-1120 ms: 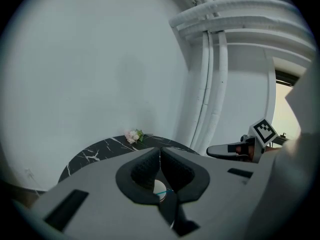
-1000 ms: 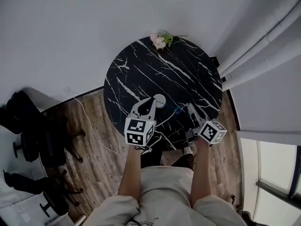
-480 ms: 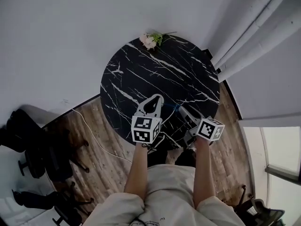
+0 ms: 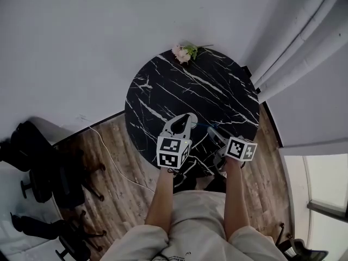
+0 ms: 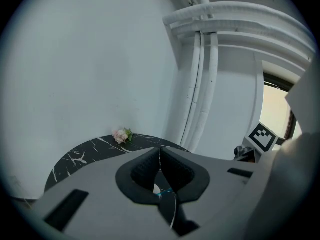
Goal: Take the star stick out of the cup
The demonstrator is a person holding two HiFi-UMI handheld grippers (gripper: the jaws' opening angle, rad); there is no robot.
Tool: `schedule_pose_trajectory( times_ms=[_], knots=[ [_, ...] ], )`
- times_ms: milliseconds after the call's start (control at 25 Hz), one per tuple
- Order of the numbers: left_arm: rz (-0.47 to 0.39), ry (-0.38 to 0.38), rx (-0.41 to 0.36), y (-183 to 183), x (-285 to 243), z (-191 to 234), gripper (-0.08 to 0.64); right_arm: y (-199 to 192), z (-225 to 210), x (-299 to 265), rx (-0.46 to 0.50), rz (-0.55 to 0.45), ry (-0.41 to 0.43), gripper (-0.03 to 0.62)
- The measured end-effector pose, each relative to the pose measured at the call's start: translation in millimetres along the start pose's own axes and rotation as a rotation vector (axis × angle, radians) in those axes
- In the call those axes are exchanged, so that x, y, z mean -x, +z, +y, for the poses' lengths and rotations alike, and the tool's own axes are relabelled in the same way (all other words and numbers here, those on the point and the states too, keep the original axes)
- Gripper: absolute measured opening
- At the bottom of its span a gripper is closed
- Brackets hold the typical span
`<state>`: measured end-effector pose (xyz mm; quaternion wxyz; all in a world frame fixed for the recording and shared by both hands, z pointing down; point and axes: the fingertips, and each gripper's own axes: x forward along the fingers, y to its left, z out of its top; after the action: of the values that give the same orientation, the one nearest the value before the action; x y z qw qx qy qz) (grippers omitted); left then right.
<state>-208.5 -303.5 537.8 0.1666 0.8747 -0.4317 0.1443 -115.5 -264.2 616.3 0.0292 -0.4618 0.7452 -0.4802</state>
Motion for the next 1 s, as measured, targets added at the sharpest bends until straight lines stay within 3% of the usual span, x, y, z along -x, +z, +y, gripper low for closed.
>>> schedule_pose_trajectory(
  times_ms=[200,720,1000],
  knots=[
    [-0.021,0.024,0.006,8,8,13,0.025,0,-4,-5,0.046,0.004,-0.056,0.164],
    [-0.038,0.039,0.017,15,9,23,0.025,5,-3,-9,0.167,-0.016,-0.1,0.08],
    [-0.036,0.052,0.041,12,14,38,0.025,13,6,-14,0.29,-0.032,-0.122,0.052]
  ],
)
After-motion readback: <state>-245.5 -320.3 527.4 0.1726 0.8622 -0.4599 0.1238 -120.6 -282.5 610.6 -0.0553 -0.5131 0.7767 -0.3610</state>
